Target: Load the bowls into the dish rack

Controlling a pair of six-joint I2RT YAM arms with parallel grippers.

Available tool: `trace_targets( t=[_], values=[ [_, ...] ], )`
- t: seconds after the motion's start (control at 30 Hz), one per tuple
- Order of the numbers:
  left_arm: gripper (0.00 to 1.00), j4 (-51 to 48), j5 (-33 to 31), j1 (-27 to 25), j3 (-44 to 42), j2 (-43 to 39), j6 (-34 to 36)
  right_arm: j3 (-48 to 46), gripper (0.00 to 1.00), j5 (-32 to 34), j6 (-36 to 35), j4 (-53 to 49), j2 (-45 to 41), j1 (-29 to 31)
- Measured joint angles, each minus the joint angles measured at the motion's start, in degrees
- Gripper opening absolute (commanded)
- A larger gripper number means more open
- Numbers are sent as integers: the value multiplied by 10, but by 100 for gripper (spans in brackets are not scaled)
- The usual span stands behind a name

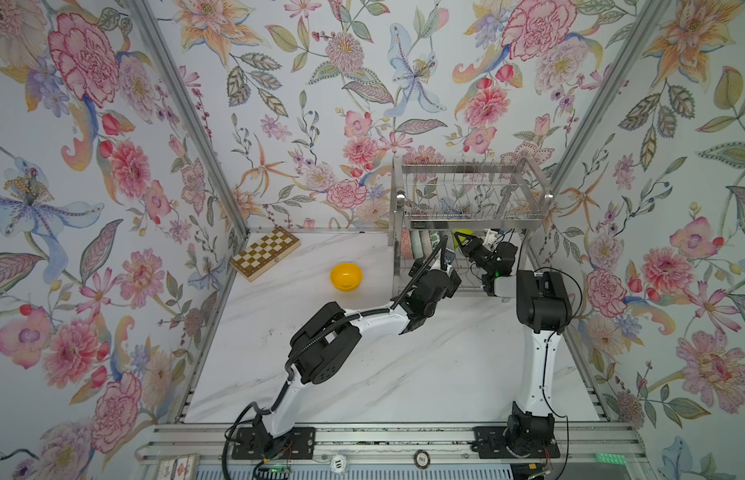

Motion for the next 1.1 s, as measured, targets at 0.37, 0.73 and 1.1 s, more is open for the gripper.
trace_targets(
  t=[0.37,0.73,1.1],
  values=[
    [99,0,0,0,0,0,-2,0,19,-8,-5,-13,0,-4],
    [99,-9,0,0,0,0,-3,0,24,-11,-6,-24,0,-5],
    [99,-9,0,0,0,0,-8,0,30,-12,-6,-43,-5,-5]
  ],
)
